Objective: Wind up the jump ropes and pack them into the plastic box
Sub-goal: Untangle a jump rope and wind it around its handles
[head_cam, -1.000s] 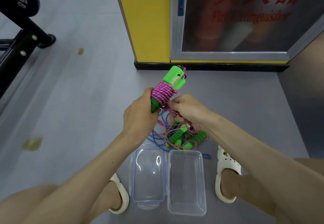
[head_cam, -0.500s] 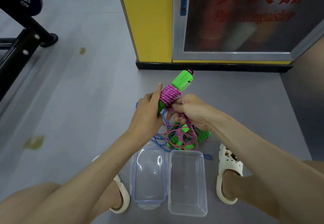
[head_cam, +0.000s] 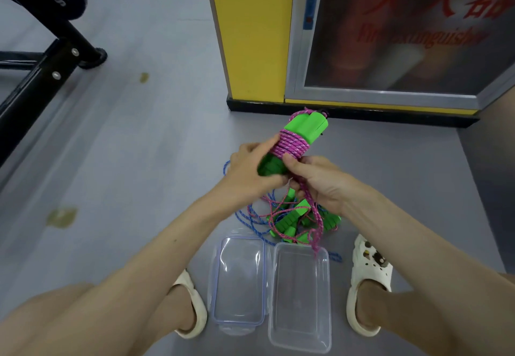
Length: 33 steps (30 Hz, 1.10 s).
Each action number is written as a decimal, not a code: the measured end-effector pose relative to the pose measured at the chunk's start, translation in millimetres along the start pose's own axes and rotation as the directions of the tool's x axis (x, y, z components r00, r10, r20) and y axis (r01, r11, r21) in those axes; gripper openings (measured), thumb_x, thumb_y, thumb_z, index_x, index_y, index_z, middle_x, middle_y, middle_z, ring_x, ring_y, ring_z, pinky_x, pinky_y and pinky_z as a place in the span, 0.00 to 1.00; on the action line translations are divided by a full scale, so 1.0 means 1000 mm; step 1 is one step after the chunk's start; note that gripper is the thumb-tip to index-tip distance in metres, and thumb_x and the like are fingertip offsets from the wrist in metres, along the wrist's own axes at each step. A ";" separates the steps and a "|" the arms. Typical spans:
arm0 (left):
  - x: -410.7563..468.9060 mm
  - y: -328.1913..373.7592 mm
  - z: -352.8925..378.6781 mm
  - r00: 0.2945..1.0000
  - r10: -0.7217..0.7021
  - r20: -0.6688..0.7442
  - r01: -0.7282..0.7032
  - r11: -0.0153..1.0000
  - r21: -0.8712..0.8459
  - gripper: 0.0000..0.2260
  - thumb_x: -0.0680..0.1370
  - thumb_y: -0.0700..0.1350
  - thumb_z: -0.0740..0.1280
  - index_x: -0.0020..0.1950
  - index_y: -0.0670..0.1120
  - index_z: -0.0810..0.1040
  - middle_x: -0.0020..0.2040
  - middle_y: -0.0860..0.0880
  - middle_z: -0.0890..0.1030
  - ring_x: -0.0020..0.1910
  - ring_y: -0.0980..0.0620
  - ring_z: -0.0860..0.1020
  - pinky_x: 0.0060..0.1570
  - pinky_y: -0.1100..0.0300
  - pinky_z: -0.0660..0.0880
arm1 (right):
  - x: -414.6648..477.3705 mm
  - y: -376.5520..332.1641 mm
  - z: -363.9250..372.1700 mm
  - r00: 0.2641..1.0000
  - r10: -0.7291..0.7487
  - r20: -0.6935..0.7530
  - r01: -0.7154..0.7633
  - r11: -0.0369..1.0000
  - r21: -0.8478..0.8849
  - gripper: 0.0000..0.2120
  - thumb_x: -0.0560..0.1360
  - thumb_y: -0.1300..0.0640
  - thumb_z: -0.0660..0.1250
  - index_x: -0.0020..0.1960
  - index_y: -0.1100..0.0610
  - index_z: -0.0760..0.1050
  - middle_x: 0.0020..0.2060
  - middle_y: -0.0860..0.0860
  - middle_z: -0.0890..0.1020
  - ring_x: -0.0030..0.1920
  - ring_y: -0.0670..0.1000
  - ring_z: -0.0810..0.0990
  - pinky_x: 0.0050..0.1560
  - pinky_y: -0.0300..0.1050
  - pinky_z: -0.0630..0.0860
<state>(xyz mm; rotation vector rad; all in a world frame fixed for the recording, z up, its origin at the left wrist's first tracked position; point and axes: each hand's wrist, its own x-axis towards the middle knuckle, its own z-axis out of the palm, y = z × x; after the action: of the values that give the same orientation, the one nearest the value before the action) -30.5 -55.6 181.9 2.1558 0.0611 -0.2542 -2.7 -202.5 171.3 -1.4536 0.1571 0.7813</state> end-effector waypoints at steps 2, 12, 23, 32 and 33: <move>0.003 0.001 -0.016 0.994 -0.103 -0.021 0.090 0.936 -0.341 0.23 0.72 0.47 0.74 0.66 0.51 0.74 0.55 0.50 0.78 0.49 0.61 0.78 0.46 0.68 0.74 | -0.002 -0.002 -0.004 0.996 -0.002 0.088 0.004 1.000 -0.029 0.11 0.78 0.52 0.62 0.44 0.60 0.72 0.28 0.50 0.76 0.25 0.43 0.67 0.24 0.34 0.64; -0.003 -0.004 -0.020 0.949 -0.254 0.186 0.315 0.749 -0.583 0.22 0.69 0.48 0.73 0.60 0.43 0.75 0.47 0.43 0.84 0.42 0.43 0.84 0.38 0.54 0.79 | -0.006 -0.010 -0.004 0.996 -0.066 0.067 0.079 0.975 -0.207 0.13 0.75 0.51 0.68 0.44 0.63 0.77 0.28 0.54 0.80 0.22 0.44 0.69 0.21 0.33 0.65; 0.002 -0.008 -0.012 0.967 -0.218 -0.134 0.165 0.932 -0.323 0.19 0.69 0.43 0.76 0.57 0.47 0.73 0.48 0.43 0.82 0.41 0.44 0.83 0.41 0.49 0.82 | 0.000 -0.004 -0.012 0.990 -0.141 0.010 0.121 0.814 -0.569 0.05 0.75 0.57 0.69 0.42 0.56 0.80 0.26 0.47 0.75 0.23 0.41 0.69 0.27 0.33 0.66; -0.002 -0.005 0.001 0.953 0.034 -0.301 0.044 0.967 0.249 0.23 0.72 0.54 0.73 0.63 0.52 0.70 0.48 0.49 0.81 0.46 0.44 0.79 0.45 0.50 0.76 | 0.002 0.000 -0.008 0.993 -0.121 0.000 0.103 0.841 -0.532 0.07 0.73 0.55 0.72 0.47 0.58 0.81 0.23 0.48 0.73 0.21 0.43 0.67 0.23 0.33 0.62; -0.003 -0.005 0.002 0.951 0.038 -0.306 0.051 0.959 0.280 0.23 0.72 0.54 0.72 0.64 0.52 0.69 0.48 0.49 0.81 0.46 0.44 0.79 0.44 0.52 0.75 | 0.002 0.001 -0.007 0.987 -0.163 -0.009 0.127 0.802 -0.584 0.07 0.72 0.56 0.72 0.47 0.58 0.80 0.24 0.49 0.74 0.21 0.42 0.69 0.23 0.32 0.63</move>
<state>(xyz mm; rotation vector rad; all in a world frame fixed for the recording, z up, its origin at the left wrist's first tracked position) -34.7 -54.0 177.6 2.4682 0.2228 0.0801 0.3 -208.2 168.4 -2.0482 -0.1703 0.6876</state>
